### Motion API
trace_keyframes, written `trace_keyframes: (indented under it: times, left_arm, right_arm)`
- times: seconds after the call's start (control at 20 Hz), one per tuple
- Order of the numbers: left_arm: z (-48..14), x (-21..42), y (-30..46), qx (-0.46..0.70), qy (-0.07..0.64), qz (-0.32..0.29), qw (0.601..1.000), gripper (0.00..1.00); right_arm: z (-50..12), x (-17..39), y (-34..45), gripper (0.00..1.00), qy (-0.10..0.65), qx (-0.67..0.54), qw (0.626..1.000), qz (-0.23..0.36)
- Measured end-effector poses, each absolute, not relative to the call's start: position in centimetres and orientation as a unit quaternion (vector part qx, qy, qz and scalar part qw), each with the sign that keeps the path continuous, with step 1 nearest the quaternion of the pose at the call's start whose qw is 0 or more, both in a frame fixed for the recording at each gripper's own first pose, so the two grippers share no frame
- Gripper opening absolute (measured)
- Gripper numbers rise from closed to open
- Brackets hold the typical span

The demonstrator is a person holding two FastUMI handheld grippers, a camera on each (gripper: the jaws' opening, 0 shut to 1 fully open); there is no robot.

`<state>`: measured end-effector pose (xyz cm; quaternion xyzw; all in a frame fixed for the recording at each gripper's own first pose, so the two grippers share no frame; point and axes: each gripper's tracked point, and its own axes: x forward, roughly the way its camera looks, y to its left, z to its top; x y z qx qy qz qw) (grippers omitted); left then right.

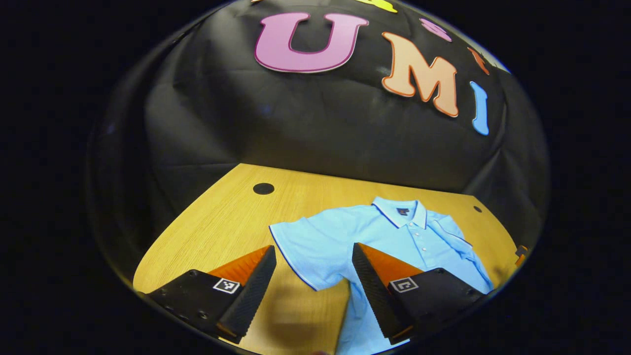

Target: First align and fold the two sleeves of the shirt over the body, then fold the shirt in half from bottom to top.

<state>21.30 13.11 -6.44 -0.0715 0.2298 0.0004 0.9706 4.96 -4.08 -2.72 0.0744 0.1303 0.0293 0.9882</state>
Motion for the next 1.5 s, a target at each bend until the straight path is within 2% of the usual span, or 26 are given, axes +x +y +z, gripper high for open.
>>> trace_keyframes:
  times: [0.3, 0.75, 1.0, 1.1, 1.2, 1.25, 1.3, 1.35, 1.4, 1.45, 1.5]
  left_arm:
    - [-10.6, 25.0, 14.9, -0.071, 0.275, 0.024, 0.959, 0.94]
    - [-13.4, 25.7, 15.7, -0.029, 0.311, 0.044, 0.949, 0.93]
    - [-13.3, 25.9, 15.3, -0.032, 0.303, 0.046, 0.951, 0.9]
    - [-13.4, 26.1, 14.9, -0.031, 0.302, 0.037, 0.952, 0.86]
    - [-13.4, 26.3, 14.4, -0.033, 0.3, 0.029, 0.953, 0.68]
    - [-13.3, 26.4, 14.0, -0.033, 0.299, 0.022, 0.954, 0.51]
    - [-13.5, 26.5, 13.7, -0.033, 0.301, 0.015, 0.953, 0.43]
    - [-13.3, 26.5, 13.4, -0.035, 0.299, 0.01, 0.953, 0.22]
    - [-13.2, 26.6, 13.2, -0.039, 0.299, 0.011, 0.953, 0.15]
    - [-13.3, 26.6, 13.2, -0.041, 0.298, 0.012, 0.954, 0.04]
    - [-13.3, 26.6, 13.3, -0.042, 0.297, 0.013, 0.954, 0.02]
  right_arm:
    - [-3.3, 4.9, -4.3, 0.97, 0.138, 0.071, 0.987, 0.03]
    - [-3.9, 5.0, -4.6, 0.97, 0.145, 0.076, 0.986, 0.026]
    - [-4.5, 5.2, -5.5, 0.98, 0.152, 0.096, 0.984, 0.016]
    - [-4.6, 5.3, -5.7, 0.97, 0.153, 0.105, 0.983, 0.013]
    - [-4.6, 5.1, -5.6, 0.97, 0.152, 0.107, 0.982, 0.014]
    - [-4.5, 5.2, -5.6, 0.97, 0.151, 0.106, 0.983, 0.015]
    - [-4.5, 5.2, -5.4, 0.97, 0.15, 0.106, 0.983, 0.016]
    - [-4.4, 5.2, -5.4, 0.97, 0.15, 0.106, 0.983, 0.018]
    - [-4.4, 5.1, -5.3, 0.97, 0.15, 0.105, 0.983, 0.019]
    - [-4.4, 5.1, -5.3, 0.97, 0.15, 0.104, 0.983, 0.019]
    - [-4.5, 5.1, -5.2, 0.97, 0.151, 0.103, 0.983, 0.019]
